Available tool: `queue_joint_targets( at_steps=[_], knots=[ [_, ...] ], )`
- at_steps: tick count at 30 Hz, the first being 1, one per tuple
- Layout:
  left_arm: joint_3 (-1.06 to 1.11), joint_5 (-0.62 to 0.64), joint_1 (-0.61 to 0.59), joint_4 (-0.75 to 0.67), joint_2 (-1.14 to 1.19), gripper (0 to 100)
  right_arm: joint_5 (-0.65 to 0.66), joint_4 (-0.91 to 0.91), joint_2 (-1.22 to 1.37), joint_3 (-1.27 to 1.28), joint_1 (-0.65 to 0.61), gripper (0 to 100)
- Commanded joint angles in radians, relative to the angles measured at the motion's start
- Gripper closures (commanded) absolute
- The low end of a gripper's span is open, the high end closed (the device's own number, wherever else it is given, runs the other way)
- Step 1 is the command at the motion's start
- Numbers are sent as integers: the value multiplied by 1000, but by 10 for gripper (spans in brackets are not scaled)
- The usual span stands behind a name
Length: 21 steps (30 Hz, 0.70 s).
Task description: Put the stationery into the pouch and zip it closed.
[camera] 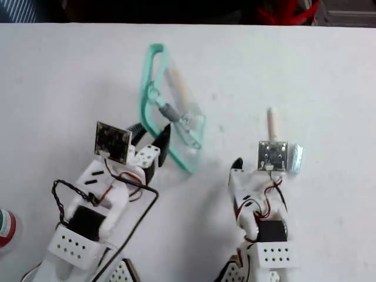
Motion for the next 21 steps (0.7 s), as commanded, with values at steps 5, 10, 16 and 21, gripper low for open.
queue_joint_targets(
  at_steps=[5,10,16,21],
  knots=[
    [-26,0,7,-28,-10,851,41,-47,-5,3,31,711],
    [-26,0,7,-28,-10,850,-75,16,-5,3,30,529],
    [-26,0,7,-28,-10,850,-51,-8,-7,-28,44,969],
    [-26,0,7,-28,-10,850,48,-24,-7,-29,54,755]
  ],
)
